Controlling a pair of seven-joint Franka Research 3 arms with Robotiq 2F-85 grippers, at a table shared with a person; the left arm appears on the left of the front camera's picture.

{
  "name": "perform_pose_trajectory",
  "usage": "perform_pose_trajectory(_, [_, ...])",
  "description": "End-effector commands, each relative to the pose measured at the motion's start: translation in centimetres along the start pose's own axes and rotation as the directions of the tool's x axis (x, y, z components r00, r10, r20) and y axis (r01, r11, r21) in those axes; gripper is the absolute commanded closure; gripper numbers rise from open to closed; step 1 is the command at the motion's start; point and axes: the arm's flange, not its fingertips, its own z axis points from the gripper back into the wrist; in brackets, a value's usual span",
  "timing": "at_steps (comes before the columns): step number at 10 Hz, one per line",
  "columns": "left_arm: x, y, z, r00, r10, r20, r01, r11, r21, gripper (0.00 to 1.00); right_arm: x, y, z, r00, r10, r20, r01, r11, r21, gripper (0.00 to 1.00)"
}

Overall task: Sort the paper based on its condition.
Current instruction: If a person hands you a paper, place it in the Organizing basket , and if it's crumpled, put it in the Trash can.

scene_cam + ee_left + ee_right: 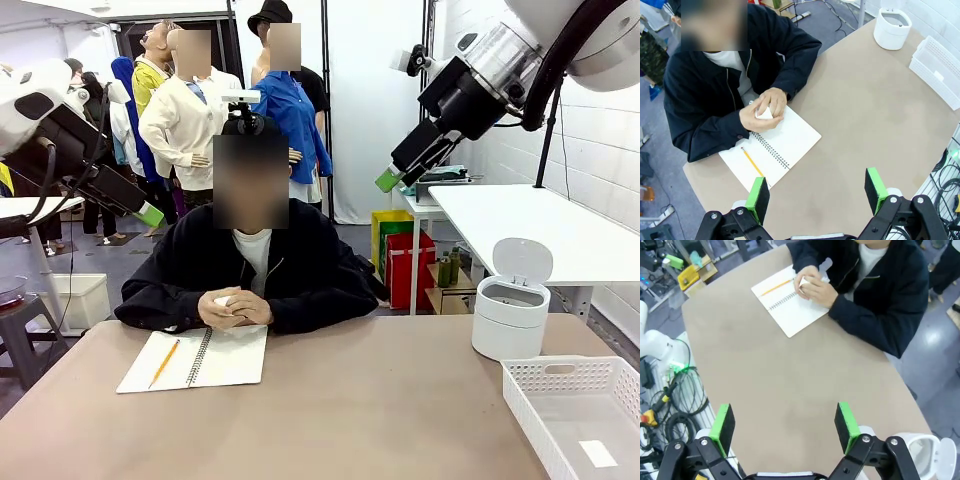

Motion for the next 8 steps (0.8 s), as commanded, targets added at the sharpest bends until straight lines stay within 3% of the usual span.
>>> perform_pose_trajectory(1, [-0.01,0.06,0.06,1.0,0.002,0.002,-0.002,1.0,0.0,0.0,-0.04,-0.45,-0.14,1.0,-0.004,-0.002,0.004,1.0,0.0,0.0])
perform_pose_trajectory(8, [-0.01,0.06,0.06,1.0,0.002,0.002,-0.002,1.0,0.0,0.0,-0.04,-0.45,-0.14,1.0,-0.004,-0.002,0.004,1.0,0.0,0.0])
